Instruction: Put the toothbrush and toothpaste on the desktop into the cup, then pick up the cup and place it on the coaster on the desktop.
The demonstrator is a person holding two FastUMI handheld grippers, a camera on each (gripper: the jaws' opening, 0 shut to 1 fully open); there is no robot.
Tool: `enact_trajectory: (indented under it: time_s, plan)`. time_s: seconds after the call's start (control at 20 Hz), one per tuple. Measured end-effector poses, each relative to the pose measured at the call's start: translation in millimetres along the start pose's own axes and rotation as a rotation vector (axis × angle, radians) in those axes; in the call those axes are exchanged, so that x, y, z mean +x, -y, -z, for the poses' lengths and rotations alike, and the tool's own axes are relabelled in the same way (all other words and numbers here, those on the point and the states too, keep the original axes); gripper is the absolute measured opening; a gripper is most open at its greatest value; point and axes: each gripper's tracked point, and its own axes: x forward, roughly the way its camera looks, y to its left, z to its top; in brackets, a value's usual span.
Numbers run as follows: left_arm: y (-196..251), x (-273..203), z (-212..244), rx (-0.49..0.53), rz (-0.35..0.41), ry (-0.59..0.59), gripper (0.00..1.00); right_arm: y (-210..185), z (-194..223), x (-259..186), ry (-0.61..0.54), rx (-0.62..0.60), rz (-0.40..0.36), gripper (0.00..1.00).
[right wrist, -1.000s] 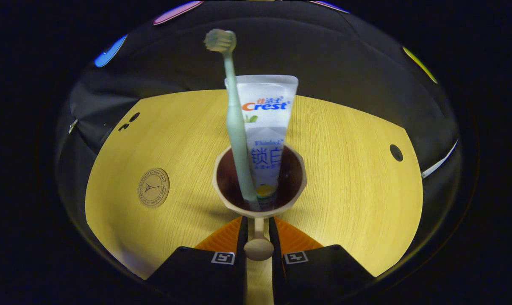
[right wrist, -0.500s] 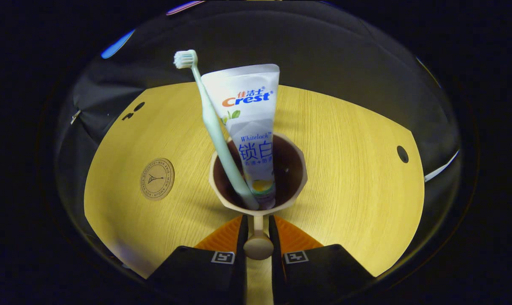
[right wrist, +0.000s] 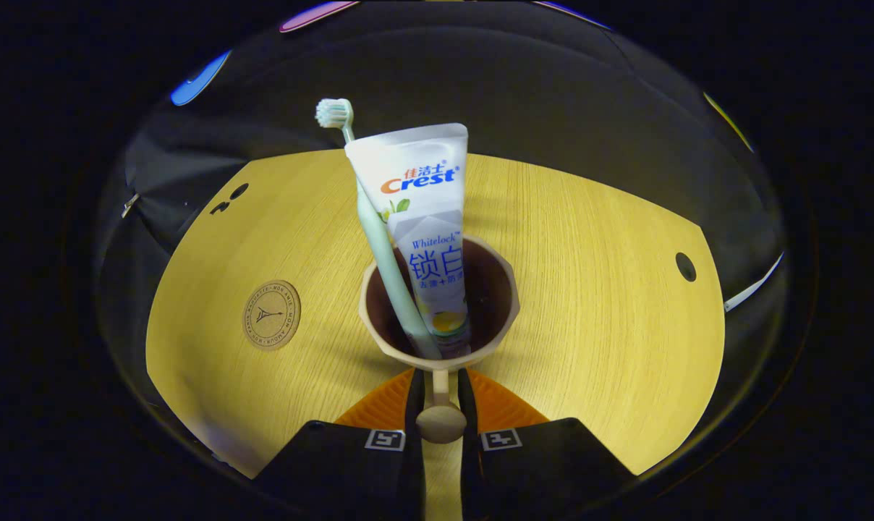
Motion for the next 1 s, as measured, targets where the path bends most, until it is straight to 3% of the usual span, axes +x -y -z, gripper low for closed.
enact_trajectory:
  time_s: [0.1, 0.15, 0.2, 0.3, 1.0]
  plan:
    - [-1.5, 0.4, 2.0, -0.001, -0.001, -0.008, 0.96, 0.0, -1.2, 0.2, 0.008, -0.01, 0.002, 0.23]
    - [-2.3, 1.5, 3.3, 0.0, -0.004, -0.01, 0.96, 0.5, -3.0, -1.7, 0.017, -0.025, 0.006, 0.17]
    - [-2.9, 0.8, 2.4, 0.001, -0.004, -0.01, 0.96, 0.0, -5.4, -4.1, 0.028, -0.043, 0.008, 0.23]
    - [-4.3, 0.6, 1.7, 0.002, -0.002, -0.009, 0.96, -7.2, -8.7, -10.4, 0.047, -0.075, 0.003, 0.23]
    - [-18.1, -14.9, 0.5, 0.016, 0.002, -0.005, 0.96, -124.0, -38.8, -28.5, 0.115, -0.151, -0.119, 0.22]
